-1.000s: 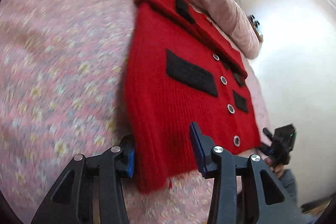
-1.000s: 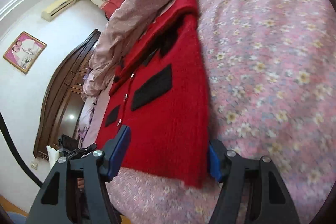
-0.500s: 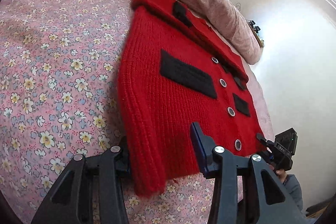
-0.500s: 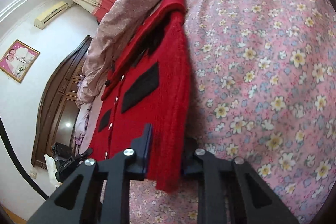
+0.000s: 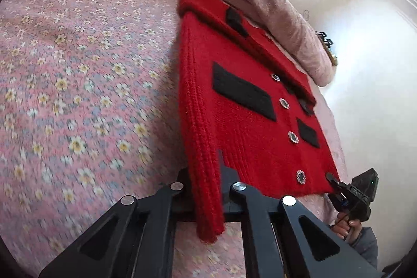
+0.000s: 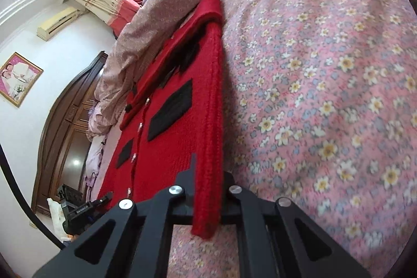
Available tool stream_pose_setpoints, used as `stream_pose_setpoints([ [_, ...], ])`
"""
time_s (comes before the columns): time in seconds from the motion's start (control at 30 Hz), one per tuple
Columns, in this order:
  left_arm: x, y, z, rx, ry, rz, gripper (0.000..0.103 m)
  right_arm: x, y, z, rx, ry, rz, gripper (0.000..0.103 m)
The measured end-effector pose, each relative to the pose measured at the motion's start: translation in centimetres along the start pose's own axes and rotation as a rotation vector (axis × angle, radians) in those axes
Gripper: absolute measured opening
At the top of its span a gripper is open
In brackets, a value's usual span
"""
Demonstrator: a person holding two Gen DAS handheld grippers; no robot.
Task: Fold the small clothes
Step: 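Grasp the cardigan hem with both tools and lift it toward the collar, then fold the held hem over onto the collar with both tools, release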
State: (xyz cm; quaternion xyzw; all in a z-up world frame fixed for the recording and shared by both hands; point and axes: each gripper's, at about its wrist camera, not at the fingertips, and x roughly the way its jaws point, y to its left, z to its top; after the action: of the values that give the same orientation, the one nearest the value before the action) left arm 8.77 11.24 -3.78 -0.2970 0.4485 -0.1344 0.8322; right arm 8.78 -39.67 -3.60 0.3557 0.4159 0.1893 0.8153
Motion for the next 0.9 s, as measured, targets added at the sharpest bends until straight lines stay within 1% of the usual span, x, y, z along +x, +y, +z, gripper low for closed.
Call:
stream_pose_setpoints([
  [0.07, -0.4, -0.1, -0.4, 0.001, -0.001, 0.000, 0.000, -0.5, 0.3, -0.1, -0.005, -0.008, 0.007, 0.005],
  [0.3, -2.7, 1.0, -1.1, -0.033, -0.005, -0.046, 0.000, -3.0, 1.4, -1.0, -0.034, -0.041, 0.013, 0.005],
  [0.53, -5.2, 1.4, -3.0, -0.013, 0.020, -0.042, 0.000, -6.1, 3.2, -4.2, -0.076, -0.016, -0.050, 0.005],
  [0.6, -5.6, 1.6, -3.6, -0.007, 0.034, -0.042, 0.000, -6.9, 3.3, -5.4, -0.096, -0.011, -0.113, 0.005],
  [0.67, -5.8, 1.7, -3.9, 0.008, 0.043, -0.034, 0.000, -7.3, 3.5, -5.9, -0.104, -0.019, -0.118, 0.005],
  [0.8, -5.2, 0.9, -3.6, 0.038, 0.045, 0.003, 0.001, -7.3, 3.5, -5.7, -0.109, -0.021, -0.130, 0.006],
  [0.9, -5.3, 0.5, -2.8, 0.025, 0.034, -0.018, 0.001, -7.2, 3.7, -5.3, -0.092, -0.021, -0.119, 0.006],
])
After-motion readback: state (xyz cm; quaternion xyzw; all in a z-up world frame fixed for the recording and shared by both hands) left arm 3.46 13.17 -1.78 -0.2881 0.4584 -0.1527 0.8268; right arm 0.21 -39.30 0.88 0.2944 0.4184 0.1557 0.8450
